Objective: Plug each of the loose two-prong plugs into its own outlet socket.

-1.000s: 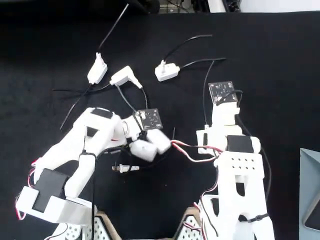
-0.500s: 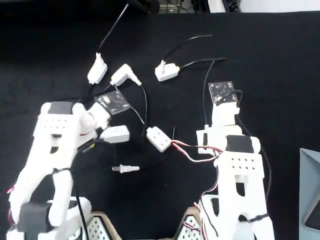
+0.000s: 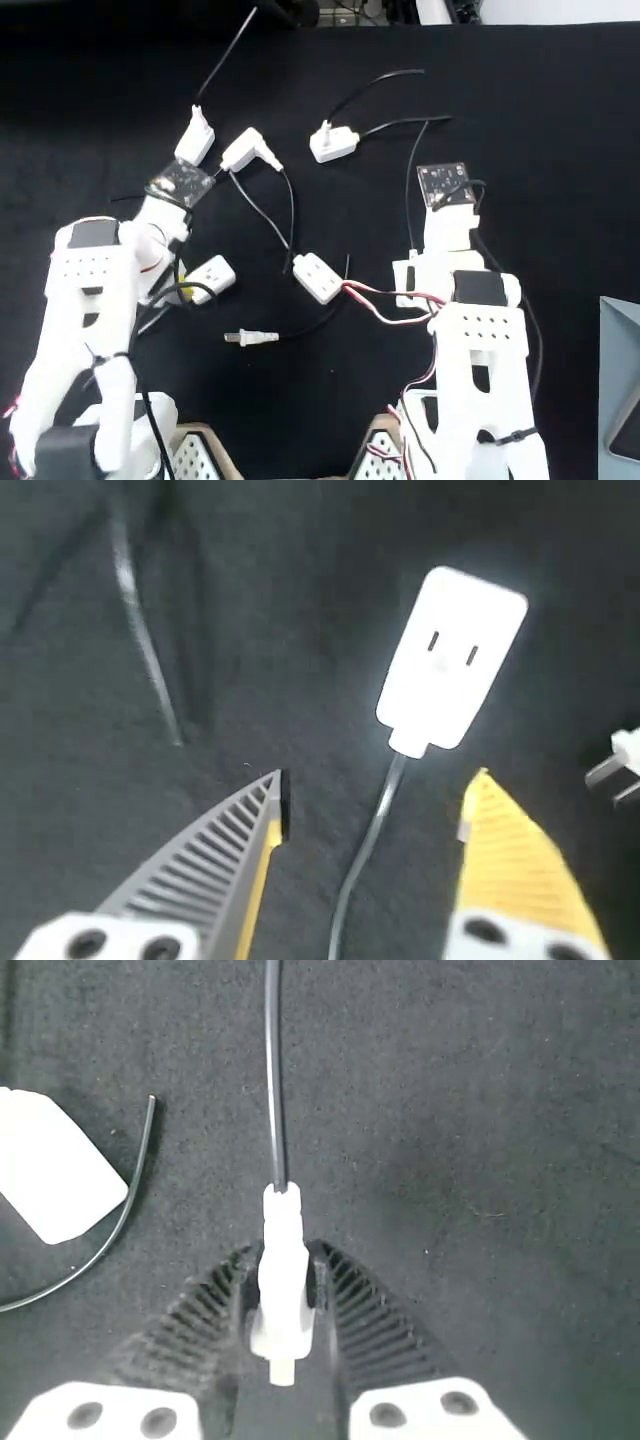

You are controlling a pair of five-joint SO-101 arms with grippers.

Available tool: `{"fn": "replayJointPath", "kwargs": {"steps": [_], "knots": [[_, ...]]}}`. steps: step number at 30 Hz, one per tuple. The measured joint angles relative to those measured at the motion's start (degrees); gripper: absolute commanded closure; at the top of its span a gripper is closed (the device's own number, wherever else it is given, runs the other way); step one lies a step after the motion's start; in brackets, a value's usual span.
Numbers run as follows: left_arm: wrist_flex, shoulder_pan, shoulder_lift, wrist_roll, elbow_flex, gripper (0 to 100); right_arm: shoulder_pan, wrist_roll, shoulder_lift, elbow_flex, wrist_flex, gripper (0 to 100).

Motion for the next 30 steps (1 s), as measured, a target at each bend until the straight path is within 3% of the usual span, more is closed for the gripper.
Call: {"fn": "replayJointPath", "kwargs": {"steps": [7, 16, 22, 30], "knots": [[-3.2, 7.7, -5.1, 0.9, 5.9, 72, 0.0, 0.0, 0.0, 0.0, 0.0, 98.6], [-16.6, 13.6, -4.8, 3.1, 14.3, 74, 0.0, 0.0, 0.0, 1.3, 0.0, 98.6], [-18.1, 13.7, 4.5, 3.1, 12.6, 74, 0.0, 0.0, 0.0, 1.4, 0.0, 98.6], [-18.1, 12.9, 22.7, 3.3, 1.1, 74, 0.0, 0.0, 0.0, 1.4, 0.0, 98.6]]}}
